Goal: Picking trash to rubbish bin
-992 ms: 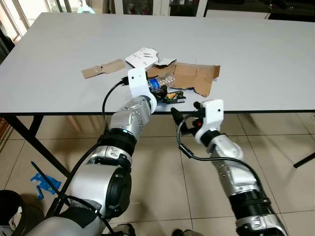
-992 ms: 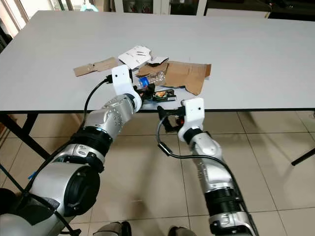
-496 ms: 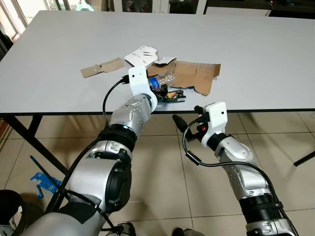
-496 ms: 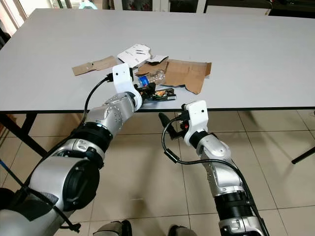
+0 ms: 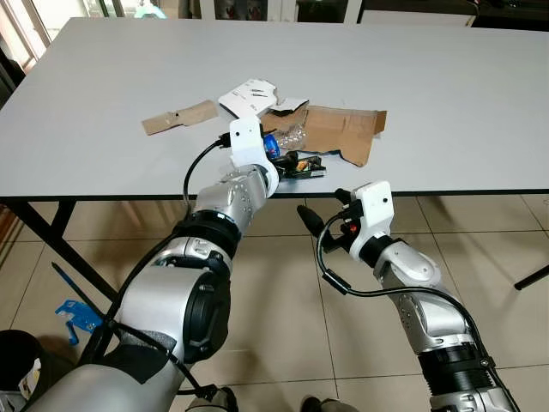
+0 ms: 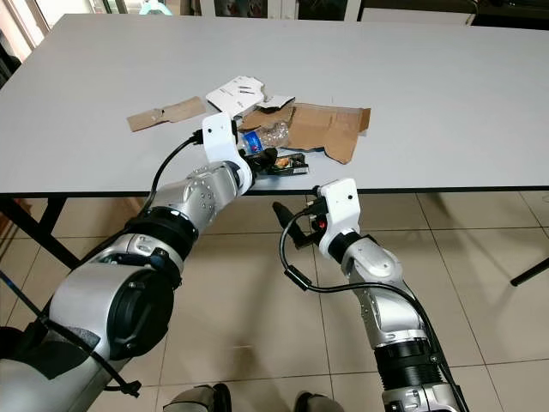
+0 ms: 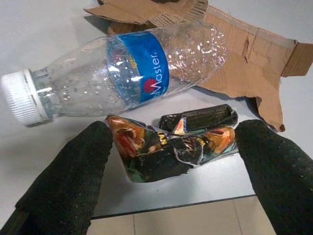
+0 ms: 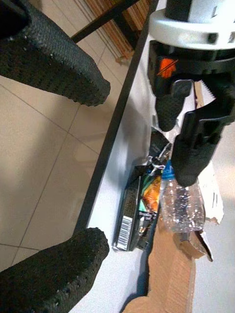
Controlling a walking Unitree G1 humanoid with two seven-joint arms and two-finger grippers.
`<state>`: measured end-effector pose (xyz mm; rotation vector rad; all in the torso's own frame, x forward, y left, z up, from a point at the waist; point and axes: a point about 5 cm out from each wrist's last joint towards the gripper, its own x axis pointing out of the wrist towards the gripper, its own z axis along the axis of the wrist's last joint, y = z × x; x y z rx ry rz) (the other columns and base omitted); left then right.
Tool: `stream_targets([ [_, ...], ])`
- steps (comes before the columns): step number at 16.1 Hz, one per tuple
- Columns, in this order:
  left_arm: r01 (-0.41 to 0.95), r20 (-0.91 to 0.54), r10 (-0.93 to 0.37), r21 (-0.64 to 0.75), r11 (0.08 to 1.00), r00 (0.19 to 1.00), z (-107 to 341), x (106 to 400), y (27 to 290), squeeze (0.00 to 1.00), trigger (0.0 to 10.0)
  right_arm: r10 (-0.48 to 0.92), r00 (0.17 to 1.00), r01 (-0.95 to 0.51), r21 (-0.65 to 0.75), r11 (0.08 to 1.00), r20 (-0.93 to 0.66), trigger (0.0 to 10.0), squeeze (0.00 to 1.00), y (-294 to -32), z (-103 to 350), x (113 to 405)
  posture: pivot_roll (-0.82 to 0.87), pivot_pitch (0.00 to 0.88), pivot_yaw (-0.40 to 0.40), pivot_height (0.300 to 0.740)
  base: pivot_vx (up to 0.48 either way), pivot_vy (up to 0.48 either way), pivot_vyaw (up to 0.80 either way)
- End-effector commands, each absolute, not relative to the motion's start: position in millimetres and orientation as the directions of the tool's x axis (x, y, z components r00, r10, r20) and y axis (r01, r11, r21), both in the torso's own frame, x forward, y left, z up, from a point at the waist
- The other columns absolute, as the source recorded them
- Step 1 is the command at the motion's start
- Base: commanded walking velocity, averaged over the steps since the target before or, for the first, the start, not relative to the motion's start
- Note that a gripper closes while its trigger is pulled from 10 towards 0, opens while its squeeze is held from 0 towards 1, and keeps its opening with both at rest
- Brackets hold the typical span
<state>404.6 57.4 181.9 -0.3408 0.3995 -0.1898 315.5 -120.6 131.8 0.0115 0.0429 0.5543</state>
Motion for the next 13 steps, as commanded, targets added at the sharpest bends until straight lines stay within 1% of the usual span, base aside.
stream_targets([
  [1, 0.114, -0.381, -0.247, -0.340, 0.934, 0.891, 181.1, 403.8, 53.9, 0.00, 10.0, 0.533, 0.845, -0.532, 0.033, 0.846, -0.040, 10.0, 0.00, -121.6, 131.8, 313.4, -0.06, 0.129, -0.006, 0.740, 0.000, 0.000, 0.00],
  [6, 0.114, -0.400, -0.240, -0.313, 0.943, 0.885, 175.9, 401.2, 47.3, 0.00, 10.0, 0.532, 0.846, -0.530, 0.047, 0.847, -0.041, 10.0, 0.00, -119.5, 130.5, 309.5, -0.07, 0.131, 0.003, 0.740, 0.000, 0.000, 0.00],
  [13, 0.113, -0.369, -0.232, -0.318, 0.941, 0.900, 177.0, 400.1, 37.6, 0.00, 10.0, 0.536, 0.843, -0.534, 0.060, 0.844, -0.044, 10.0, 0.00, -116.2, 129.3, 305.3, -0.09, 0.142, 0.010, 0.740, 0.000, 0.000, 0.00],
])
